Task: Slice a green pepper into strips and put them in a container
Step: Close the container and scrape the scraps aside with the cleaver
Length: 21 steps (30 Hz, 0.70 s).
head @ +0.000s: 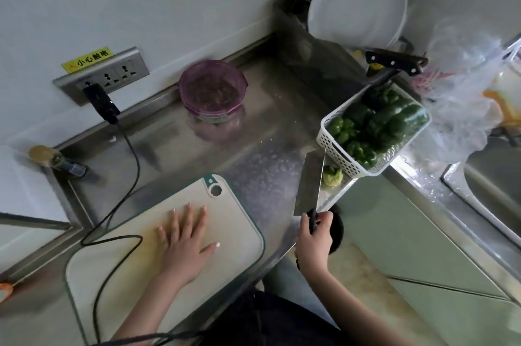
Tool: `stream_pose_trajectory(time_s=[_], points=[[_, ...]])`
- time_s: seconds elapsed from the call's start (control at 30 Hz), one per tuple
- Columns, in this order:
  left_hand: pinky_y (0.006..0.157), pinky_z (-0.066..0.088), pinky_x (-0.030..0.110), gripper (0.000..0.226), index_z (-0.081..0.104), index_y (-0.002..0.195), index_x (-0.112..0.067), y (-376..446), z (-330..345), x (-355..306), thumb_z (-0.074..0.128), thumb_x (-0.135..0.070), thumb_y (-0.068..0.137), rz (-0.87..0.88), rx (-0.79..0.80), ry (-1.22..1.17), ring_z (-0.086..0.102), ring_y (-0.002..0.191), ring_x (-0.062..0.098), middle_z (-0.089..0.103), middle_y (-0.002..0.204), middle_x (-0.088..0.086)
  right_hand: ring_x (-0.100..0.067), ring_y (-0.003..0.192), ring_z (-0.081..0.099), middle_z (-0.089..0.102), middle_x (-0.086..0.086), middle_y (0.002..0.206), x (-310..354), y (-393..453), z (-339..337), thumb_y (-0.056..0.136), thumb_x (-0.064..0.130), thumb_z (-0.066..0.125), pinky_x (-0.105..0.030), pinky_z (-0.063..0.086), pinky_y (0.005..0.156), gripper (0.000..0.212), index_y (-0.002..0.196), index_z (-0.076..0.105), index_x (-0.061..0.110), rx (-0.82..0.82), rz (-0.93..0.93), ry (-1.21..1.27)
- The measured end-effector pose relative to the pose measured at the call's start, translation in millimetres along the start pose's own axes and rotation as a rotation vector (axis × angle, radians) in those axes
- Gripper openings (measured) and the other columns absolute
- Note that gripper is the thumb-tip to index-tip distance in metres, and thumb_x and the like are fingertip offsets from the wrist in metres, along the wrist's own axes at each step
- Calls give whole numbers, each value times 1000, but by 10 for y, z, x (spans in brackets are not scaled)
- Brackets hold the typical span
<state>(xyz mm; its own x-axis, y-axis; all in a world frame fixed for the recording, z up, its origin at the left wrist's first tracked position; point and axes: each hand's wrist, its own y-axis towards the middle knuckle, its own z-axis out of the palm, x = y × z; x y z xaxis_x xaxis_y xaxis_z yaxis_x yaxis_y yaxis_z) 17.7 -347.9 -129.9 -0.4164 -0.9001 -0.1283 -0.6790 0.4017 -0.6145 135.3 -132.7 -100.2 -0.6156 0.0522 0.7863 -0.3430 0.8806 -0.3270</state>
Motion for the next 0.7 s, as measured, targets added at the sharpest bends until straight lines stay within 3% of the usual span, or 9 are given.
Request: stream_pose_trajectory(time_s=[0.23, 0.7], points=[[109, -13, 58, 83, -36, 137, -33, 17, 44, 47, 23, -66, 90, 12, 16, -4, -42, 129, 33, -44, 144, 0, -11, 63, 53, 55, -3, 73, 11, -26, 5, 95, 19, 50, -21, 38, 53, 16, 92, 37, 10, 7, 20, -4], [108, -17, 55, 82, -34, 136, -40, 7, 61, 66, 27, -68, 88, 22, -27, -49, -43, 130, 27, -43, 145, -5, -23, 61, 53, 57, -7, 73, -240, -128, -305, 96, 19, 47, -33, 41, 53, 15, 90, 35, 13, -107, 71, 8]])
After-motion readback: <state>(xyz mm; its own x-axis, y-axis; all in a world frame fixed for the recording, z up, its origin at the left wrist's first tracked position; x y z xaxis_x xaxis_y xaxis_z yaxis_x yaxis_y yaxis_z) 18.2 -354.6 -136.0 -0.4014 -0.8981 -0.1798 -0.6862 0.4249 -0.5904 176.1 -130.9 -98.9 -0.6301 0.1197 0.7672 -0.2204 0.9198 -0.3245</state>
